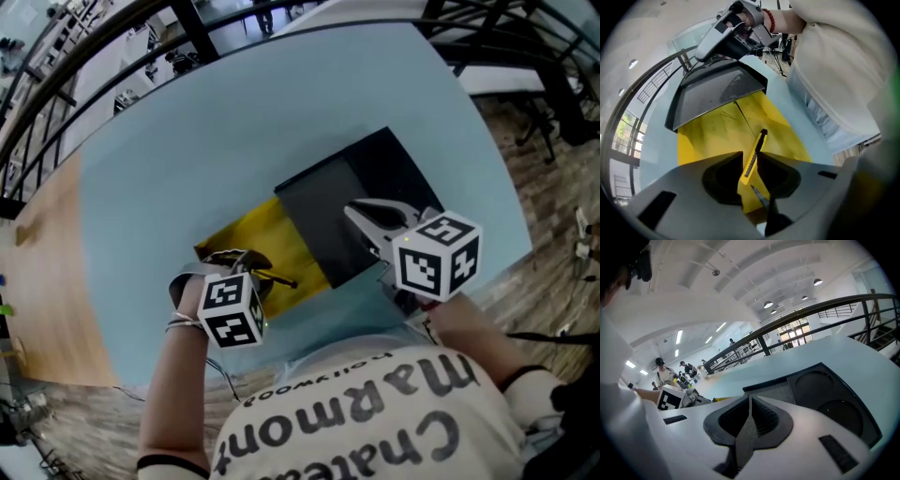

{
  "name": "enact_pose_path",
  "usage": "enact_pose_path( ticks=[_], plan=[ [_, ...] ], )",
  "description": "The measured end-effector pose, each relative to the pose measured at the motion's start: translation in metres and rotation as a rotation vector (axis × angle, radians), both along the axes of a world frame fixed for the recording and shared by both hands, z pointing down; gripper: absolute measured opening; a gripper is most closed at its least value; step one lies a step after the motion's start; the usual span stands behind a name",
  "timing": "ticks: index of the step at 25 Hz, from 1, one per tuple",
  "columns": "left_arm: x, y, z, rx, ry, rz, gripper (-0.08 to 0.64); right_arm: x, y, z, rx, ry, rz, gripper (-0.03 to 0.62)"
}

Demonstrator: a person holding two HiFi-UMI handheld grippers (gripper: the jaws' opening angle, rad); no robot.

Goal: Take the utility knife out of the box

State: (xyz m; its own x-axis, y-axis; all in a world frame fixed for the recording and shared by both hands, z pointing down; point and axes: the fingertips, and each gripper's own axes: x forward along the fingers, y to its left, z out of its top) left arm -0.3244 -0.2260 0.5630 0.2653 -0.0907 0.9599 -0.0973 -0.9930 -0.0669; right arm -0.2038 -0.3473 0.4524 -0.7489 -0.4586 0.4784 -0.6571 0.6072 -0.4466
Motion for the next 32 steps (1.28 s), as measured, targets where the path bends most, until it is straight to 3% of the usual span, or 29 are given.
enact_pose_path(
  ticks=[8, 21, 28, 32],
  plan=[
    [-0.009, 0.007, 0.019, -0.069, -0.076, 0.061, 0.083, -0.003, 0.000, 0.004, -0.008, -0.004, -0.016, 0.043],
    [-0.005, 0.005, 0.016, -0.101, -0.062, 0.025, 0.075, -0.002, 0.001, 0.001, -0.015, 0.003, -0.031, 0.043],
    [-0.009, 0.004, 0.018, -0.069, -0.017, -0.093, 0.046, -0.005, 0.004, 0.000, -0.003, 0.003, -0.032, 0.043],
    [-0.008, -0.007, 0.011, 0.017, -0.004, -0.167, 0.046, -0.003, 0.010, -0.004, 0.003, 0.001, -0.036, 0.043]
  ],
)
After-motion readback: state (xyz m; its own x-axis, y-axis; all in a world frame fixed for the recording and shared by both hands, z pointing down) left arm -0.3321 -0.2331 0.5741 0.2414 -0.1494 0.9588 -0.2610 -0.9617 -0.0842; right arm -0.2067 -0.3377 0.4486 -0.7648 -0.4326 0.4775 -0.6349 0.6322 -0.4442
